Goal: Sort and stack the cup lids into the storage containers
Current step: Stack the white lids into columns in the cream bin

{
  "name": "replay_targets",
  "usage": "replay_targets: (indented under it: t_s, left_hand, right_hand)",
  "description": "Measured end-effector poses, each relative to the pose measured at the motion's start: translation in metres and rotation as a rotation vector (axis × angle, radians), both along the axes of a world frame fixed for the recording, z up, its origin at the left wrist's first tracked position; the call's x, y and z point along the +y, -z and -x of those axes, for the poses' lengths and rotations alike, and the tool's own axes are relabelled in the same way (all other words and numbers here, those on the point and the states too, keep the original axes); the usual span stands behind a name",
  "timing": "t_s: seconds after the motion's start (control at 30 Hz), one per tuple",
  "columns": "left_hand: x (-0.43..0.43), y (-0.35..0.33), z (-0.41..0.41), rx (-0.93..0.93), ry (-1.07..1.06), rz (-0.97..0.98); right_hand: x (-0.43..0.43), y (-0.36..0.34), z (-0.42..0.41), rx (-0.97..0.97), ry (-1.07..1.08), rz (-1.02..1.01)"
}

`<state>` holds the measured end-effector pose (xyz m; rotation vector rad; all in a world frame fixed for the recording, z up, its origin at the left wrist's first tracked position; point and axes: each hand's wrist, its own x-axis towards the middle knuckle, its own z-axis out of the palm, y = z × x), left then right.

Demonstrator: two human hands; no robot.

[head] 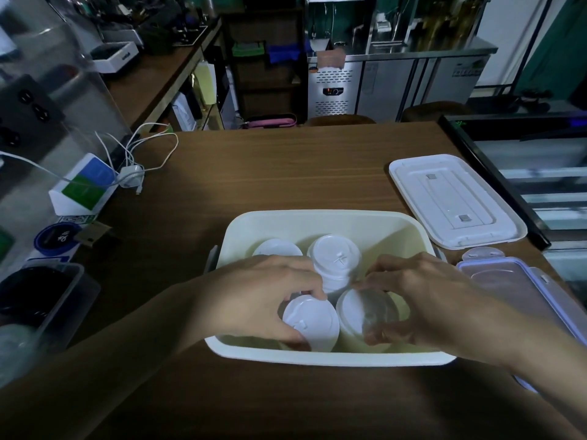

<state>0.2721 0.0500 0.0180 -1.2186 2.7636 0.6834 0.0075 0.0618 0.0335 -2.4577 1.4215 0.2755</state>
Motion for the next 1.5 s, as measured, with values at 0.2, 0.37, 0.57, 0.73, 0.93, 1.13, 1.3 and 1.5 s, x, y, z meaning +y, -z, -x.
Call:
replay_targets:
  t_s: [0.2,0.37,0.57,0.73,0.93,1.13,1.3,1.5]
  left_hand:
    - [-0.002,0.007,-0.003,0.074,-0.007,0.023]
    - [-0.008,0.008,-0.006,0.106,-0.026,0.013]
    - [-0.014,0.003,-0.013,0.078,-0.065,0.075]
    - [-0.023,0.004,-0.017,0.075,-0.087,0.083]
    - [-0.033,-0.005,-0.022,0.045,-0.116,0.052]
    - [-0.050,-0.032,-0.014,0.130,-0.091,0.034]
    - [-0.079,-0.054,0.013,0.269,-0.006,0.107]
    - [-0.142,-0.060,0.058,0.195,0.025,0.413]
  right_hand:
    - [-0.004,-0.004,-0.010,0.096,0.017,0.001]
    - [-0.006,0.003,-0.007,0.036,0.047,0.026]
    - [-0.025,0.013,-0.006,-0.053,0.040,0.053]
    - [-0.047,0.008,-0.010,-0.102,0.003,0.015]
    - [-0.054,0.004,-0.009,-0.151,0.012,-0.006]
    - [-0.040,-0.009,-0.003,-0.385,0.051,0.149]
    - [-0.033,-0.020,0.025,-0.663,0.300,0.333]
    - [-0.056,-0.001,0.072,-0.616,0.520,0.412]
